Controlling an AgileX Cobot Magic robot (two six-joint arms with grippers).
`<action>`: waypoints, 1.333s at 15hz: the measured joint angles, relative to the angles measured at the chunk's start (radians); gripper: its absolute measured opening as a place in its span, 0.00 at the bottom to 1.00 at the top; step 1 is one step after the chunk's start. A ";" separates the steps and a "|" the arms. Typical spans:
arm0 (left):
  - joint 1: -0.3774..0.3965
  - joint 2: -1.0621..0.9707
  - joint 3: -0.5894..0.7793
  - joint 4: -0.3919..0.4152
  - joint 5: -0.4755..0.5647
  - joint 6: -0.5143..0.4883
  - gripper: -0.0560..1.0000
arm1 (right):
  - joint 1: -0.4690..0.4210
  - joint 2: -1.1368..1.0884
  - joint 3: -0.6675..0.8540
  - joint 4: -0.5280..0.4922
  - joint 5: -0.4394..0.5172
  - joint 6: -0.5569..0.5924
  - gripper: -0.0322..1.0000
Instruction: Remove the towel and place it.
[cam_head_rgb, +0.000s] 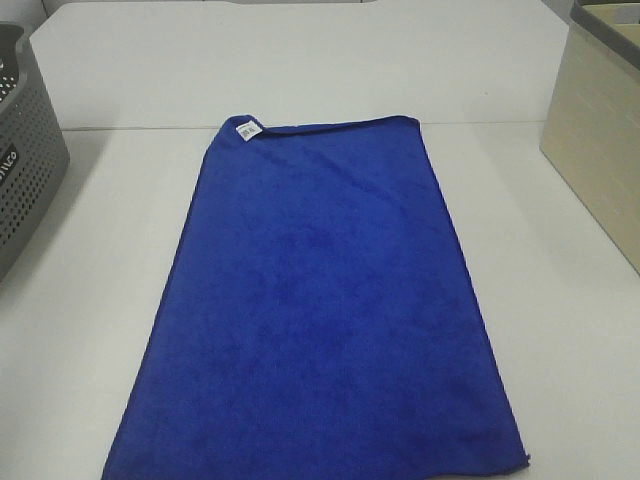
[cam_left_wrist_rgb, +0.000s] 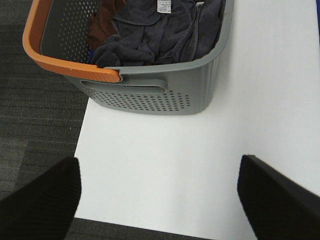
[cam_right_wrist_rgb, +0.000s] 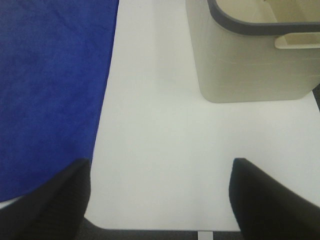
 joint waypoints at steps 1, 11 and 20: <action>0.000 -0.068 0.046 0.000 -0.012 0.000 0.82 | 0.000 -0.035 0.037 0.000 0.000 0.000 0.76; 0.000 -0.534 0.327 -0.091 -0.027 0.000 0.81 | 0.000 -0.332 0.273 0.005 0.003 -0.053 0.76; 0.000 -0.601 0.366 -0.154 -0.097 0.042 0.81 | 0.000 -0.332 0.365 0.061 -0.104 -0.081 0.76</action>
